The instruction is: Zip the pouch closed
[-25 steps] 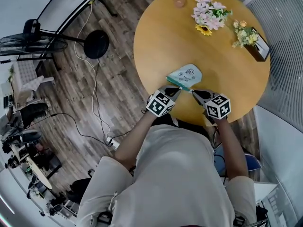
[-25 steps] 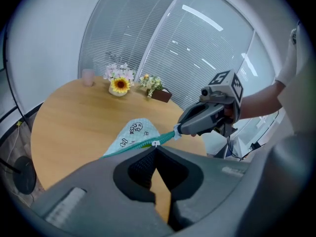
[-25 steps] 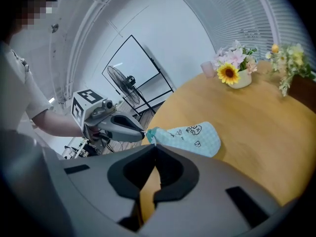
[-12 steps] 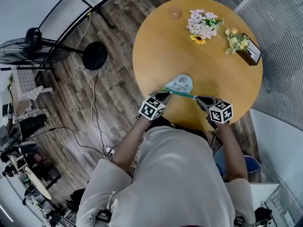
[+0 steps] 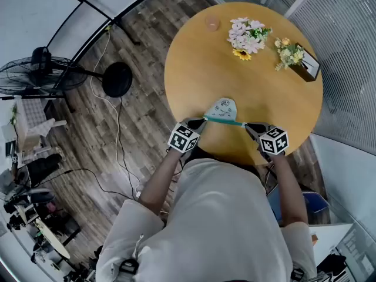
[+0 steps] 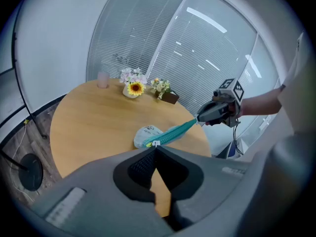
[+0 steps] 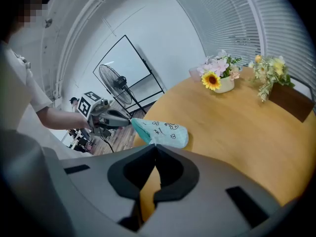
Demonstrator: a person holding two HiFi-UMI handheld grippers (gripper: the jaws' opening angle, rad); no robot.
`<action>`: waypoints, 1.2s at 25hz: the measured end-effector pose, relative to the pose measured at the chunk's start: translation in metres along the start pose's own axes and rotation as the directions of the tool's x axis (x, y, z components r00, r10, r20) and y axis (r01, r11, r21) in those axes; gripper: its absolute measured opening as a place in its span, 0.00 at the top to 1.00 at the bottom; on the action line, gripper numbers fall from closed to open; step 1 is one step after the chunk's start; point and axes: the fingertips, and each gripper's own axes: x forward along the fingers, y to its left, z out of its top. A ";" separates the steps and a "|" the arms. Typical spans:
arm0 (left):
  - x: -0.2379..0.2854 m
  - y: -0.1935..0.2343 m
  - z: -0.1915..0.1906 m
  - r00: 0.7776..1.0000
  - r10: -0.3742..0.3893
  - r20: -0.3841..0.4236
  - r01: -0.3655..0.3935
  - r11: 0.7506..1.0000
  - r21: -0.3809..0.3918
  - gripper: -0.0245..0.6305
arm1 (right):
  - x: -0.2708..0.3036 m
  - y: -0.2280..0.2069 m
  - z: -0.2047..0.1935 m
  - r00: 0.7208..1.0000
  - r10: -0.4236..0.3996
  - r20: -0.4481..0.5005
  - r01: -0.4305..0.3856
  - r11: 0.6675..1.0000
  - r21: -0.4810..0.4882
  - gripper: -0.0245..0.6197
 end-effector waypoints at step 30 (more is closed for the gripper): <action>0.023 0.032 -0.100 0.970 -0.131 -0.206 0.149 0.986 0.073 0.93 | 0.076 -0.011 -0.103 0.954 -0.283 -0.099 0.299 0.914 0.273 0.82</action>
